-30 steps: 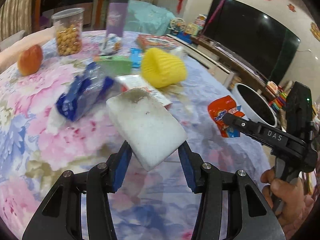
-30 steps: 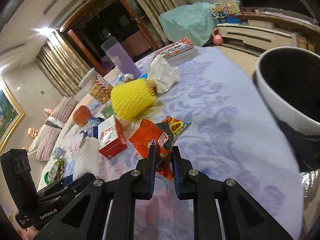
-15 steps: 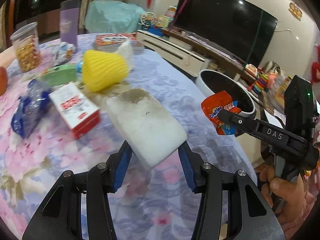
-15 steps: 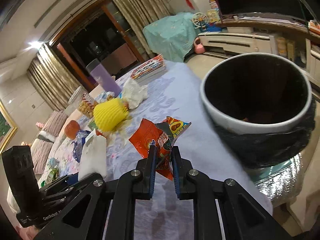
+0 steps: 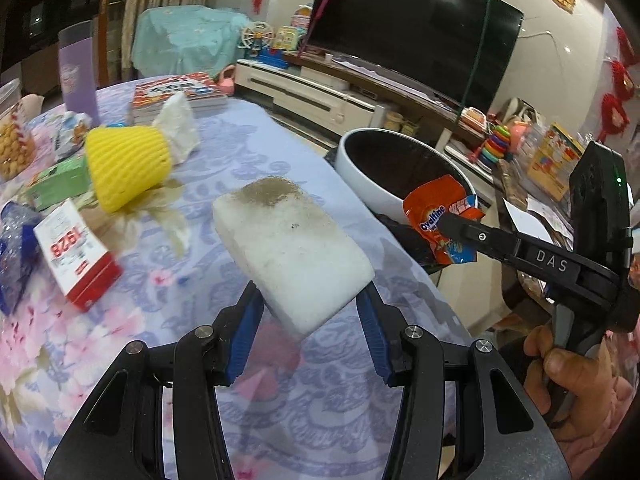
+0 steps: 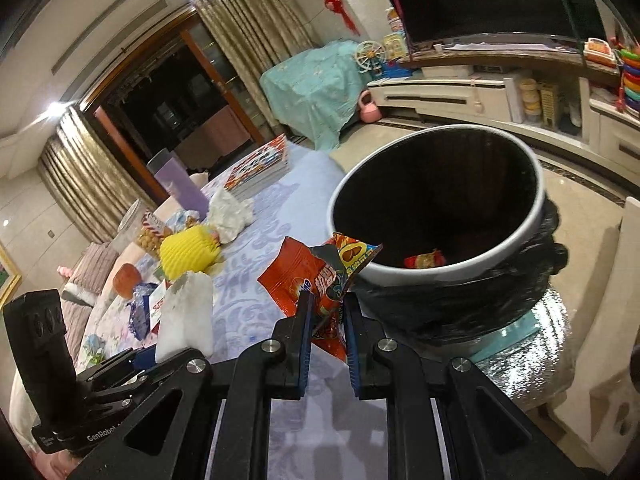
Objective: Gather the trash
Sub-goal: 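Carry the orange bag and white foam block over the trash bin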
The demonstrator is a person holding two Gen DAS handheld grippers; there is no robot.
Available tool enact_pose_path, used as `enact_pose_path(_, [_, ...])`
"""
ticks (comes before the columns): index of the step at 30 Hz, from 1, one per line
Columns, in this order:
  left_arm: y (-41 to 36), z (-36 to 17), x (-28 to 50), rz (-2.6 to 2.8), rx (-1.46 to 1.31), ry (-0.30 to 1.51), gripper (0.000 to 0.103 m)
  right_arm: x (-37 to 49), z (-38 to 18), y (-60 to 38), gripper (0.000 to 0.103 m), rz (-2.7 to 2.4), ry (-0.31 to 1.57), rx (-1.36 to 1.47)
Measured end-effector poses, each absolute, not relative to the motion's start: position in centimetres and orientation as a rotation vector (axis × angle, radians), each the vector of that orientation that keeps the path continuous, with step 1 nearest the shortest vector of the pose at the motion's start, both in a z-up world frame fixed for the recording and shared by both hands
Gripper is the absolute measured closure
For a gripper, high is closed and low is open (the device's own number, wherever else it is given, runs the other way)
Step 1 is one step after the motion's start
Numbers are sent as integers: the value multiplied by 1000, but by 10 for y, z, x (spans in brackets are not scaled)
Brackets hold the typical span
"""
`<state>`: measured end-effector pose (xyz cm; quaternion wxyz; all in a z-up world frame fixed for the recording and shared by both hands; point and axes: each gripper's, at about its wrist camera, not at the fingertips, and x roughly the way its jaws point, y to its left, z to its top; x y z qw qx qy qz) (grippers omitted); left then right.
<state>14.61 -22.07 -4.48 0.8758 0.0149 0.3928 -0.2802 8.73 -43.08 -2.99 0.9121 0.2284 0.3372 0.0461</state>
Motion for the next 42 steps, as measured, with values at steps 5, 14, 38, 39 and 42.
enact_pose_path(5, [-234,-44,148,-612,46,819,55,84,-28,-445,88,65,685,483])
enact_pose_path(14, [-263,-40,158,-665,65,828,55,87,-25,-469,88,26,673,497])
enact_pose_path(38, [-336,-30,197,-758,127,839,54,116,-21,-513,84,-31,689,483])
enact_pose_path(39, [-338,-30,198,-760,129,839,54,117,-22,-514,84,-30,693,483])
enact_pose_path(42, [-345,-30,203,-768,134,844,54,121,-22,-517,84,-35,699,480])
